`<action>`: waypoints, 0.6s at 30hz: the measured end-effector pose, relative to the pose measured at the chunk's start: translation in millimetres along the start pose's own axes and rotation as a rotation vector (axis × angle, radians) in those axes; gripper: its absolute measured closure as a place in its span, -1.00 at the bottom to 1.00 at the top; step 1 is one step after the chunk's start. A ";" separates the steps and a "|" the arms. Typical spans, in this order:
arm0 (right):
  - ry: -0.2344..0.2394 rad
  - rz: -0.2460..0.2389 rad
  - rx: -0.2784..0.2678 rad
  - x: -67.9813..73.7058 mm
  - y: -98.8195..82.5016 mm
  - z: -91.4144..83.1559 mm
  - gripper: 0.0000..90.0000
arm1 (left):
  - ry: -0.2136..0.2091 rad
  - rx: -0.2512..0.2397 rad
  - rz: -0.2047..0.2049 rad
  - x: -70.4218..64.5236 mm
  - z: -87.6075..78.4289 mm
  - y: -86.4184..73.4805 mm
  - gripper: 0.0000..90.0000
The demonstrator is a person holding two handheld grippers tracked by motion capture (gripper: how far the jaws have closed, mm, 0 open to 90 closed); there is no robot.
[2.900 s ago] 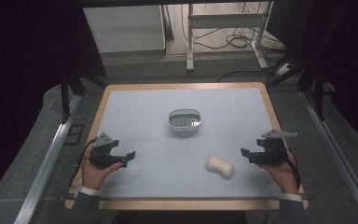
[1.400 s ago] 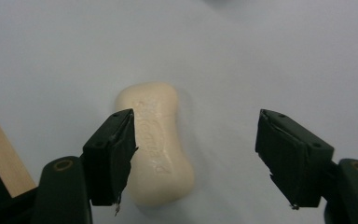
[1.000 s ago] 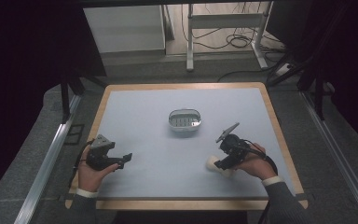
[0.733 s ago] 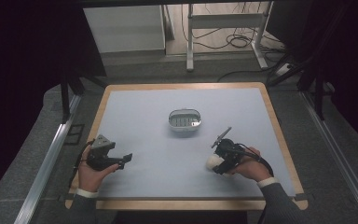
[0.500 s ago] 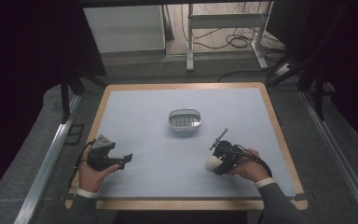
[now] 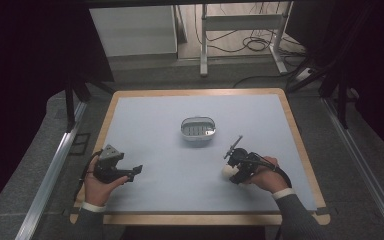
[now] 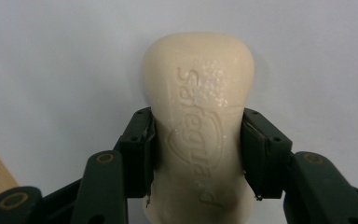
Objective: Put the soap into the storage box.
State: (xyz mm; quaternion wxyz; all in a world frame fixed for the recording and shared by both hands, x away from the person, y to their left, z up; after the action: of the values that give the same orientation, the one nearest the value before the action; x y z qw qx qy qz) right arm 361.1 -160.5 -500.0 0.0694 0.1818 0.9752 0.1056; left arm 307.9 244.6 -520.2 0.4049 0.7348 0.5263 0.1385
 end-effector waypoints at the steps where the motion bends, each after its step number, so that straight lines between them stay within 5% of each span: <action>1: -0.010 -0.005 -0.014 -1.9 1.4 -5.8 0.10 | 0.000 0.000 0.000 -0.1 -0.2 0.0 -0.75; 18: -0.038 0.044 -0.068 -24.8 6.5 -30.2 0.10 | -0.011 -0.009 -0.003 0.3 -3.2 0.6 -0.75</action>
State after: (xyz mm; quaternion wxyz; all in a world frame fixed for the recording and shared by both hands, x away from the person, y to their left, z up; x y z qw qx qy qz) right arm 381.0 -169.2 -466.9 0.0918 0.2029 0.9653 0.1367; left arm 306.4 246.2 -517.8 0.4116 0.7329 0.5244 0.1361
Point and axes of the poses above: each handheld gripper's, and its own axes: z roughly forward along the jaws, y roughly out of its top, x roughly to its left, the point moved 2 cm from there along z, roughly forward along the jaws, and after that the axes turned 10 degrees about -z, right-handed, at the moved point
